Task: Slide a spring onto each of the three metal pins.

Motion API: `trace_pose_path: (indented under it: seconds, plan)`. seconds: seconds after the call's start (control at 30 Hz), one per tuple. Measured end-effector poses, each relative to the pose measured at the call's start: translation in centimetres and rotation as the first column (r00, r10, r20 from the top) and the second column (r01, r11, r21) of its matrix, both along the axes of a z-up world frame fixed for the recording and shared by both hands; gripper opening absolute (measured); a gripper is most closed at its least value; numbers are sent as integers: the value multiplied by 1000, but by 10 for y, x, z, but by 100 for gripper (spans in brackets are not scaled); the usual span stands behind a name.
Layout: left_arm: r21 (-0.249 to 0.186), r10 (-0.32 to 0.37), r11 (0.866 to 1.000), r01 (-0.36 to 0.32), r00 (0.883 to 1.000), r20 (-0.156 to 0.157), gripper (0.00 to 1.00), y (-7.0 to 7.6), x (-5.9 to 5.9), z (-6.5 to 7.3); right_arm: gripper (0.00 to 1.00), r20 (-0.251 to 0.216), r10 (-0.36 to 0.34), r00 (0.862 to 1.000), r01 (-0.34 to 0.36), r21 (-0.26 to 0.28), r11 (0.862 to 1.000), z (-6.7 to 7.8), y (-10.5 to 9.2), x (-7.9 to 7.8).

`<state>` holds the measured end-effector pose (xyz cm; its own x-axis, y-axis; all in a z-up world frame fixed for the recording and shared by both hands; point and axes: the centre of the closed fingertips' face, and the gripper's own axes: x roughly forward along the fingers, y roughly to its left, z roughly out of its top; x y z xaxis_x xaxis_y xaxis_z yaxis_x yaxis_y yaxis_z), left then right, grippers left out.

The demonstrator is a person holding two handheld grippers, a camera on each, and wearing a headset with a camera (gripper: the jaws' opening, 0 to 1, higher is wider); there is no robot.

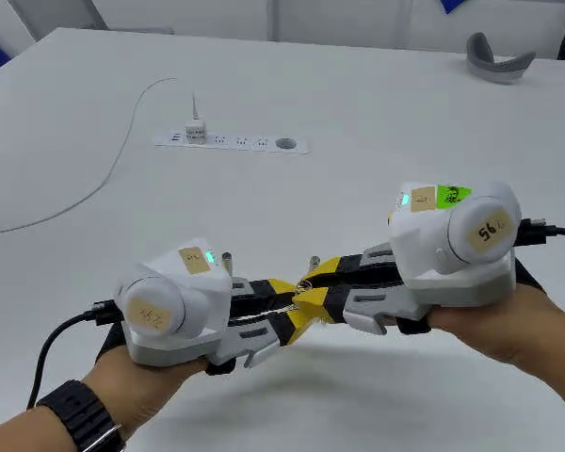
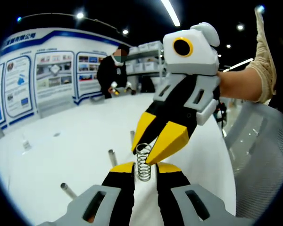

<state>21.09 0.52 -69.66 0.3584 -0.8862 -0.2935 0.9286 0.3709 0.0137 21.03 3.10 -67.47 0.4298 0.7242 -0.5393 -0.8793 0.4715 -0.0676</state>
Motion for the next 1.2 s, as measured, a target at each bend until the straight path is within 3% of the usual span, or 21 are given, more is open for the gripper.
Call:
trace_pose_path:
  seconds: [0.37,0.77,1.2]
  plan:
    - [-6,15,1000,-15,1000,-25,28,6,-2,-1,12,7,-29,1000,29,3,1000,5,-10,4]
    - [-23,51,998,-53,996,-75,41,24,-3,-2,12,16,-91,996,90,4,996,11,-33,13]
    - [-22,71,997,-73,993,-93,51,43,-7,-3,12,17,-142,990,142,9,990,16,-50,18]
